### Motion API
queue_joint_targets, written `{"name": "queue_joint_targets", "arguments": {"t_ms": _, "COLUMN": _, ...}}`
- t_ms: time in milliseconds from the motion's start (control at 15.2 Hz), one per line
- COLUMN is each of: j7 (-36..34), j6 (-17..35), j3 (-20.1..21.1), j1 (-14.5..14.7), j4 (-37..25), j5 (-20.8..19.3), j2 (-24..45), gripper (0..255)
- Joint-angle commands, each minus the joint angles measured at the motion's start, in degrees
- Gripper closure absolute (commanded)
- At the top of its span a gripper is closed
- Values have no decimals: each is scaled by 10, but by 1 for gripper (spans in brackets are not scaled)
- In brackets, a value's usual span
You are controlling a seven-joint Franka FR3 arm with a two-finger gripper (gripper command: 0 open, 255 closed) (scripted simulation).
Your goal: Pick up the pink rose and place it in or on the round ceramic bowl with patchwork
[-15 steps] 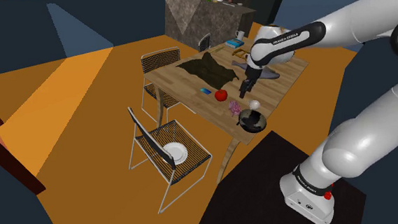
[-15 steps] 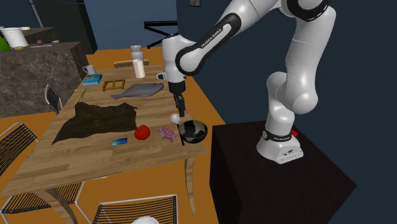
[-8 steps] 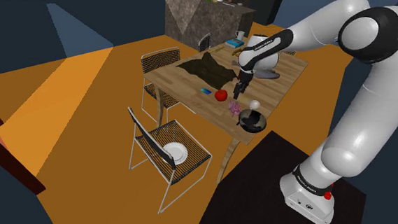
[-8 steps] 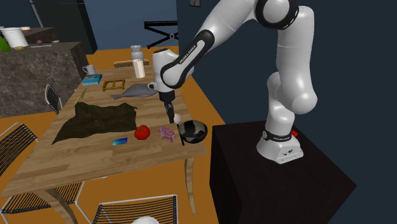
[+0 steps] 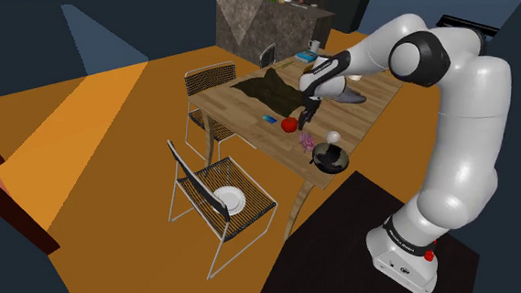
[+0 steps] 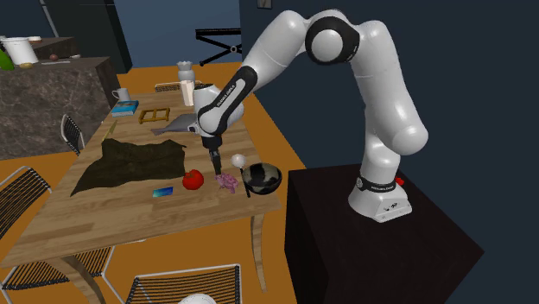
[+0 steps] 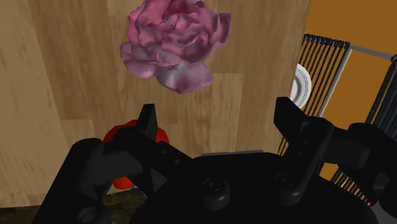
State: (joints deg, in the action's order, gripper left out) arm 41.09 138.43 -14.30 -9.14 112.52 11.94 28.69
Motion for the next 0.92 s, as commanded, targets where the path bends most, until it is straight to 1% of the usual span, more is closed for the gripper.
{"name": "queue_joint_targets", "arguments": {"t_ms": 0, "j7": 13, "j6": 2, "j3": 7, "j1": -13, "j4": -44, "j5": 9, "j2": 45, "gripper": 0}}
{"name": "queue_joint_targets", "arguments": {"t_ms": 198, "j7": 27, "j6": -2, "j3": 16, "j1": -32, "j4": -119, "j5": 17, "j2": 112, "gripper": 0}}
{"name": "queue_joint_targets", "arguments": {"t_ms": 264, "j7": 29, "j6": -3, "j3": 17, "j1": -35, "j4": -132, "j5": 17, "j2": 123, "gripper": 0}}
{"name": "queue_joint_targets", "arguments": {"t_ms": 858, "j7": 34, "j6": 30, "j3": 28, "j1": -42, "j4": -144, "j5": 27, "j2": 168, "gripper": 0}}
